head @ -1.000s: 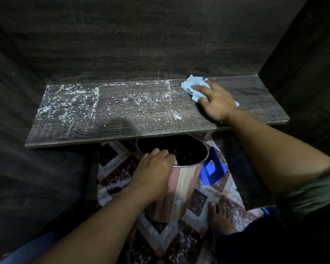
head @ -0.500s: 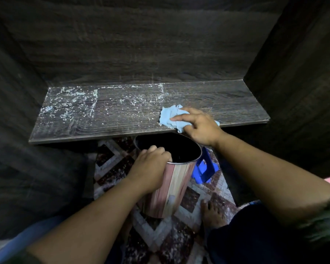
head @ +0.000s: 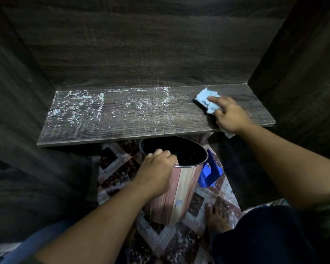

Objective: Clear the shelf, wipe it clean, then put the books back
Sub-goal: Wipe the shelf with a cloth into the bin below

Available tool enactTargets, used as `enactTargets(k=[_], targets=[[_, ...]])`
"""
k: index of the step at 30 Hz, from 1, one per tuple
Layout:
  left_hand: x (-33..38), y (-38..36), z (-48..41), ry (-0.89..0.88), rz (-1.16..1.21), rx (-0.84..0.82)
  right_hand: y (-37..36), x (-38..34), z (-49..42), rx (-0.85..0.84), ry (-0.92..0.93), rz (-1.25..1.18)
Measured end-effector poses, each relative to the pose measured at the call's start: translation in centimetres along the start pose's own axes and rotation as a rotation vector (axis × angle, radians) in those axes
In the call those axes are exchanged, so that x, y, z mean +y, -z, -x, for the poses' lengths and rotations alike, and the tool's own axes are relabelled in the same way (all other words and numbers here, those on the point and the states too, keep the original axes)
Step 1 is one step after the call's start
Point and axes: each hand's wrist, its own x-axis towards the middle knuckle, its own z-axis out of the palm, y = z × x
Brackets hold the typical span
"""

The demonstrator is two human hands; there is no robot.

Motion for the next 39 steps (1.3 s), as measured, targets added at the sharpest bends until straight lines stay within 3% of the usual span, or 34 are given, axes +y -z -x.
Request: enactTargets(k=[4,11,16,18,22,26,31,35,39], targets=[[0.0,-0.1,-0.3,0.004,0.002,0.004,-2.4,-1.1,0.3,-0.044,0.015,0.153],[0.1,-0.1,-0.3,-0.009,0.021,0.019,-1.2,-3.0,4.5,-0.251,0.245,-0.01],[0.1,-0.2,-0.2,-0.013,0.014,0.008,3.2,-4.6,6.0,-0.477,0.215,0.027],[0.2,-0.2,-0.3,-0.017,0.01,0.012,4.5,-5.1,6.0,-0.368,0.228,-0.007],[0.3,-0.2,-0.5,-0.018,0.007,0.027,3.5,-6.0,6.3,0.015,0.268,-0.08],[0.4,-0.2,-0.7,-0.016,0.012,0.027,1.2,-5.9,7.0,-0.22,0.236,0.133],[0.3,-0.1,-0.8,-0.014,0.022,0.024,1.3,-5.8,7.1,0.015,0.224,0.113],[0.5,-0.1,-1.0,-0.001,0.016,0.002,0.8,-5.2,7.3,-0.18,0.196,0.124],[0.7,-0.2,-1.6,0.017,0.021,-0.005,1.2,-3.8,4.6,0.078,0.118,0.021]])
